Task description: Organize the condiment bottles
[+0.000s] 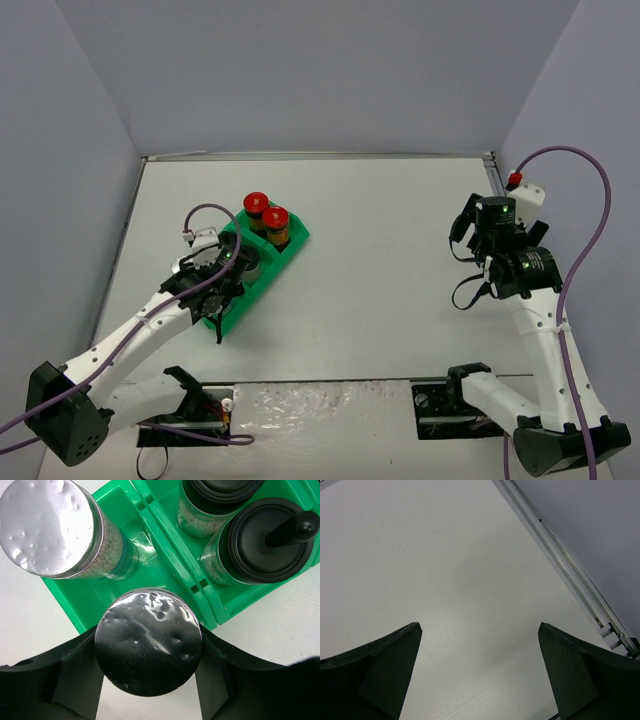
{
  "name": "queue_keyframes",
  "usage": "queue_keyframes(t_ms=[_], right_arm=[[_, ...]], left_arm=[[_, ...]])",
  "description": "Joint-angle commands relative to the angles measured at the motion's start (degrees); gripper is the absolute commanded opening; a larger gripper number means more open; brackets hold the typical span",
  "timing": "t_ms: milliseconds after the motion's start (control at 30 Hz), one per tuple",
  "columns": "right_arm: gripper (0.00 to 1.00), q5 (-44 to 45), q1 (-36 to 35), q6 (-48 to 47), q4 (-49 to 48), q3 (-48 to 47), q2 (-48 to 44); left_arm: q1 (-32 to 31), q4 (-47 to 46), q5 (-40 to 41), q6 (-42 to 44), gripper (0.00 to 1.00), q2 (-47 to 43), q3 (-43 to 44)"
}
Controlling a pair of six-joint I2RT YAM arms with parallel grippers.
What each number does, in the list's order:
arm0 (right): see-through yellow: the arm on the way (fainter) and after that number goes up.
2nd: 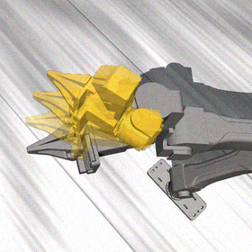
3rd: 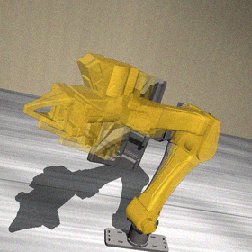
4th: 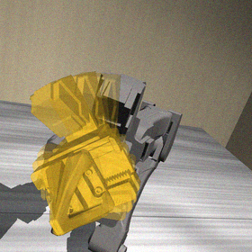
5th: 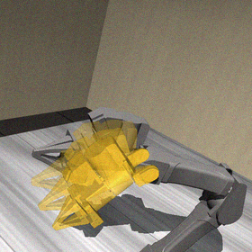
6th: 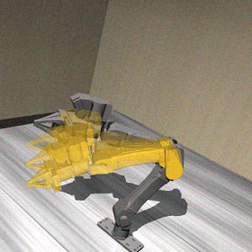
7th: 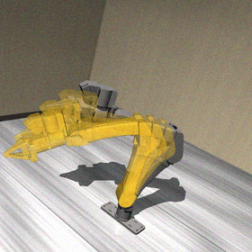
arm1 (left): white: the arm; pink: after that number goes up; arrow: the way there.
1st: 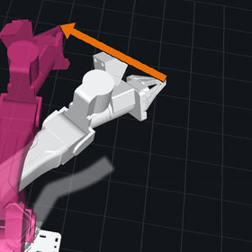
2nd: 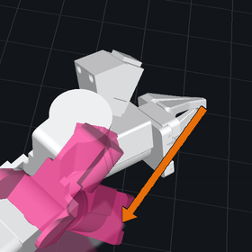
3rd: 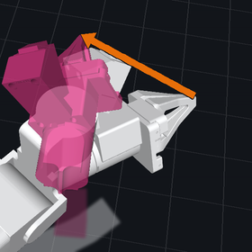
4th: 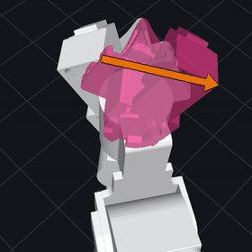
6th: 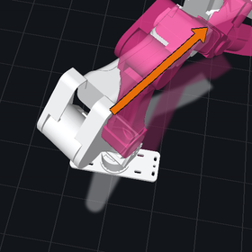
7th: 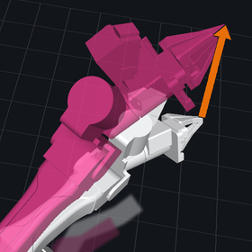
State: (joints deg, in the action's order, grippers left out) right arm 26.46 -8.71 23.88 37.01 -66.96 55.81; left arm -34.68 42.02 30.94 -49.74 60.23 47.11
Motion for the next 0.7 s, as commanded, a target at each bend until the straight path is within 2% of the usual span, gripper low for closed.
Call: queue_keyframes(t_ms=[0, 33, 133, 200, 267, 300, 433, 667], right_arm=[[1.0, 0.0, -0.4, -0.8, -2.7, -0.1, 0.8], [1.0, 0.0, -0.4, -0.8, -2.7, -0.2, 0.8], [1.0, 0.1, -0.4, -0.8, -2.6, -0.2, 0.8], [1.0, 0.0, -0.4, -0.8, -2.6, -0.2, 0.7], [1.0, 0.0, -0.5, -0.7, -2.6, -0.2, 0.8], [1.0, -0.1, -0.5, -0.8, -2.6, -0.2, 0.8], [1.0, -0.1, -0.6, -0.9, -2.7, -0.2, 0.9], [1.0, -0.2, -0.7, -0.8, -2.7, -0.3, 1.0]], left_arm=[[0.5, -1.0, 2.2, -0.8, 0.07, -0.2, 1.6], [0.5, -0.9, 2.2, -0.8, 0.11, -0.1, 1.7], [0.5, -0.8, 2.2, -0.9, 0.31, 0.0, 1.7], [0.5, -0.7, 2.2, -0.8, 0.47, 0.1, 1.7], [0.5, -0.6, 2.2, -0.8, 0.58, 0.2, 1.8], [0.4, -0.5, 2.3, -0.9, 0.7, 0.3, 1.9], [0.4, -0.5, 2.6, -0.8, 0.82, 0.5, 2.2], [0.4, 1.7, 3.0, 0.5, 0.86, -0.7, 4.5]])
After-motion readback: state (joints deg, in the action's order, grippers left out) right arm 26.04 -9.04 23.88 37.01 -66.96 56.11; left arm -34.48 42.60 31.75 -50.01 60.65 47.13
